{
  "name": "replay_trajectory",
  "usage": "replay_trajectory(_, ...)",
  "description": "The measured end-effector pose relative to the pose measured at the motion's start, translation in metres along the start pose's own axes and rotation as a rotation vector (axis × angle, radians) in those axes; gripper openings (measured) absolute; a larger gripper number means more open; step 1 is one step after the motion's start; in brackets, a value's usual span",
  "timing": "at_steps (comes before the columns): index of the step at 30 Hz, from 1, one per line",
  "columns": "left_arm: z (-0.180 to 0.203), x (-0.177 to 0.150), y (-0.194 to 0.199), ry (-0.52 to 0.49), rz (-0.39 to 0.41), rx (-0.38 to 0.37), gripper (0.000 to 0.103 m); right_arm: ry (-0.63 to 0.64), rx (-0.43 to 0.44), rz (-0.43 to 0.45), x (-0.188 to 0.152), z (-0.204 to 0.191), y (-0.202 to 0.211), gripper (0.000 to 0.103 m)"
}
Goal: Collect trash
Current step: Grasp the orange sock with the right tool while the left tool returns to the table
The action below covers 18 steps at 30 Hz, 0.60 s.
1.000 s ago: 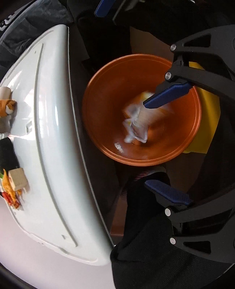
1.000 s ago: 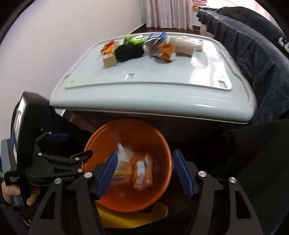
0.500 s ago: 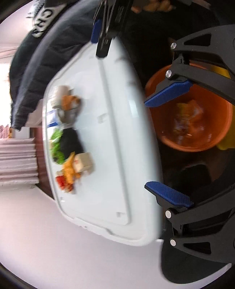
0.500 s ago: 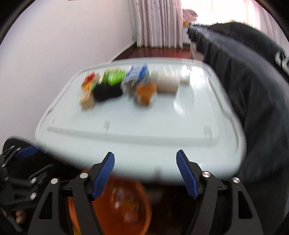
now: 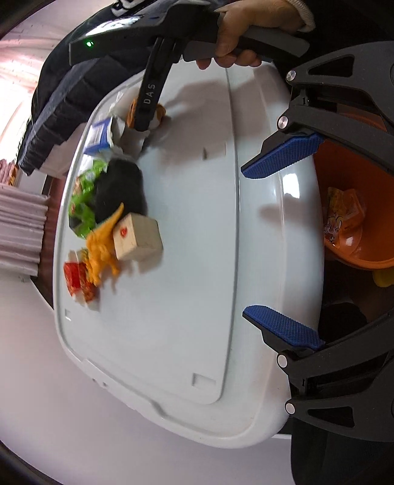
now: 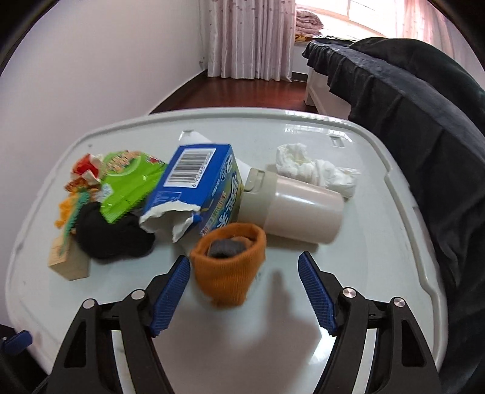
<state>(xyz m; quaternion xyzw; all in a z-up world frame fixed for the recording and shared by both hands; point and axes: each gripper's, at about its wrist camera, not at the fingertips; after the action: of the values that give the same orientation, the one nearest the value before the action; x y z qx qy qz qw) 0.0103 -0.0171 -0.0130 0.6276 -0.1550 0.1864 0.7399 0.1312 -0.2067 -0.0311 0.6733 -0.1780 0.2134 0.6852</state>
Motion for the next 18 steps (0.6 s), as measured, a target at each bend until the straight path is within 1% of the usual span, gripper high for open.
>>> replay_trajectory(1,-0.002,0.000,0.000,0.008,-0.001,-0.002,0.084,0.005,0.012,-0.022,-0.002,0.000,-0.006,0.043)
replay_trajectory(2,-0.003,0.000,-0.001,0.017,-0.002,-0.003,0.084,0.001,0.011,-0.036,-0.004,0.001,-0.008,0.035)
replay_trajectory(4,-0.005,0.000,0.000,0.029,0.006,-0.005,0.084,-0.012,0.018,-0.031,-0.010,0.004,0.000,0.032)
replay_trajectory(8,-0.003,0.001,0.002,0.026,0.021,0.004,0.084,-0.077,0.103,-0.052,-0.025,0.016,0.025,0.031)
replay_trajectory(10,0.000,0.002,0.001,0.025,0.029,0.000,0.084,-0.082,0.132,-0.054,-0.033,0.019,0.038,0.031)
replay_trajectory(12,0.003,0.006,-0.002,0.027,0.031,-0.004,0.084,-0.071,0.126,-0.045,-0.038,0.020,0.047,0.032)
replay_trajectory(15,0.007,0.009,-0.009,0.029,0.033,0.011,0.084,-0.050,0.102,-0.048,-0.042,0.025,0.048,0.034)
replay_trajectory(18,0.011,0.007,-0.010,0.012,0.036,0.028,0.084,-0.092,0.102,-0.051,-0.041,0.036,0.043,0.034)
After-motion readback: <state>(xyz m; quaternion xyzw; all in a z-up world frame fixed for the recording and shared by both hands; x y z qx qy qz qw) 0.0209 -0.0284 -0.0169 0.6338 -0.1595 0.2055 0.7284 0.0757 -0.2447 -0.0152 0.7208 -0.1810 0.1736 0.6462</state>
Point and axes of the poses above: each gripper's, at about its wrist camera, not at the fingertips, and y roughly against the way its jaws point, z to its right, x to its top, and after that the axes turned 2 degrees about y, right-handed
